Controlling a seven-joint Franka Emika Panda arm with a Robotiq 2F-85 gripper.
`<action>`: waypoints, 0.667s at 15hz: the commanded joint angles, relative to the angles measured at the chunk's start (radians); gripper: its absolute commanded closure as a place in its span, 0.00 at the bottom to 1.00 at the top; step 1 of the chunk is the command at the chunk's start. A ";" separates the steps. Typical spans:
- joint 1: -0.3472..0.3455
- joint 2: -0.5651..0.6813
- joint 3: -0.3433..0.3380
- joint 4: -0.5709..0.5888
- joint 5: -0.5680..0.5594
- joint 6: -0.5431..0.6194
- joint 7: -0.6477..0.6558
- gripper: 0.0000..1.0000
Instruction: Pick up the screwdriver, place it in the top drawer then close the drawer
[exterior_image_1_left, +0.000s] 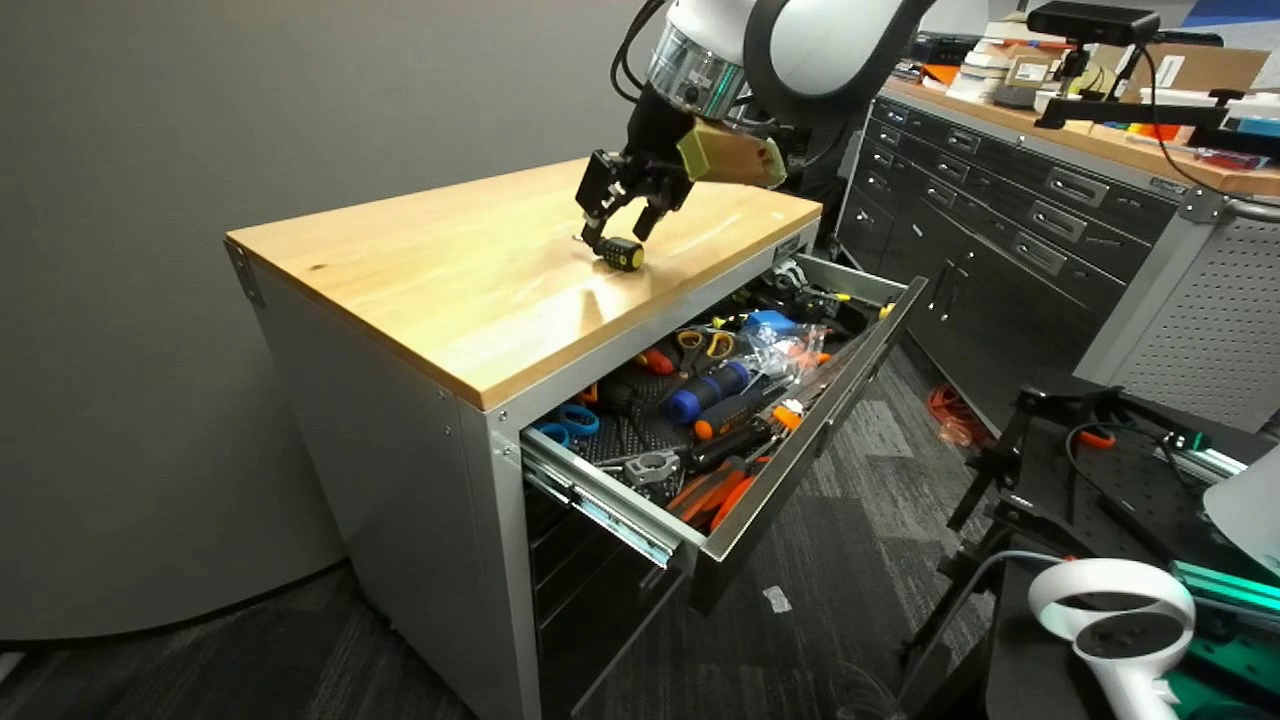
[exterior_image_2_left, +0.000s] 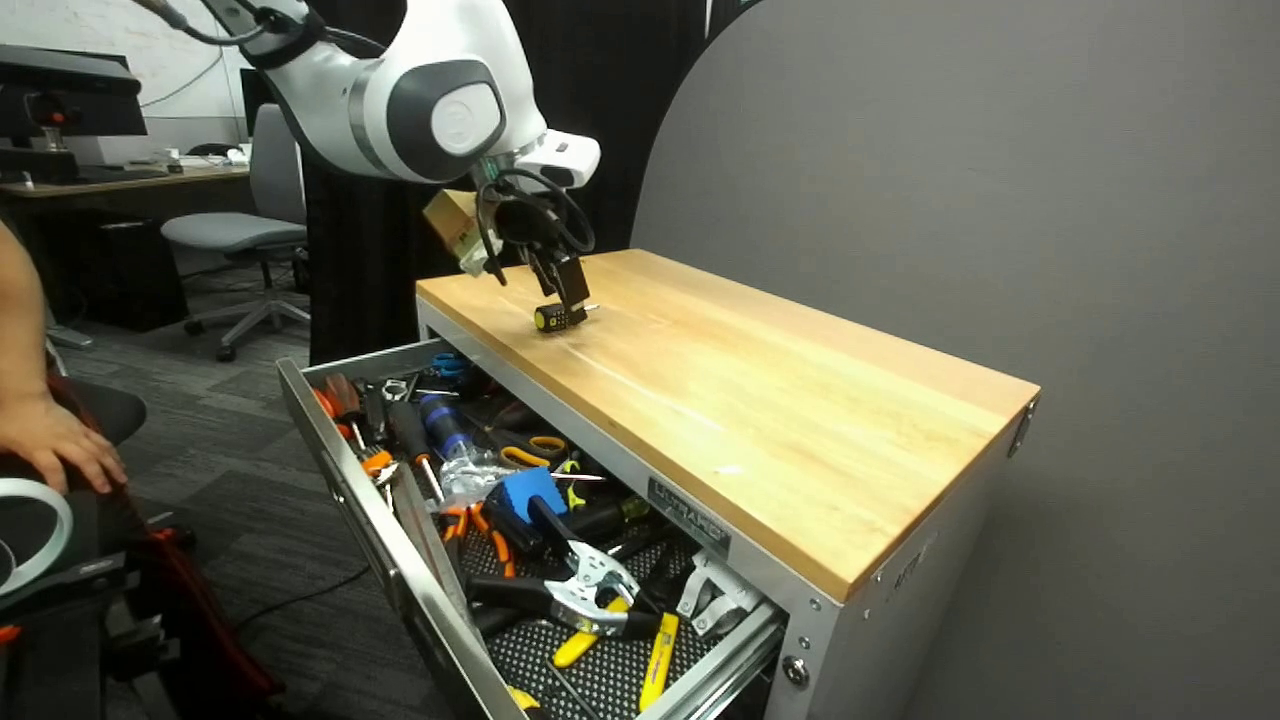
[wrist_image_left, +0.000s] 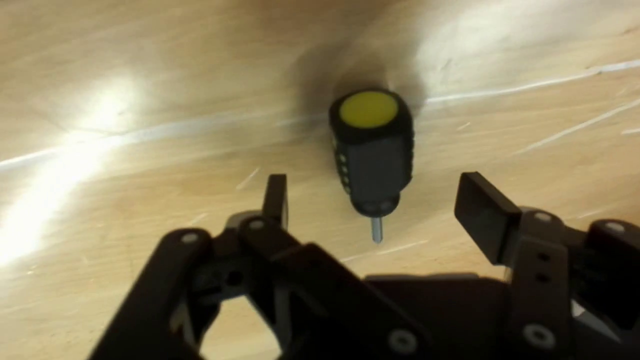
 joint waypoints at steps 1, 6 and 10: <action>0.101 0.035 -0.131 0.022 -0.107 0.052 0.127 0.47; 0.036 -0.016 -0.028 -0.021 0.013 -0.084 0.049 0.79; -0.081 -0.104 0.071 -0.050 0.152 -0.302 -0.081 0.78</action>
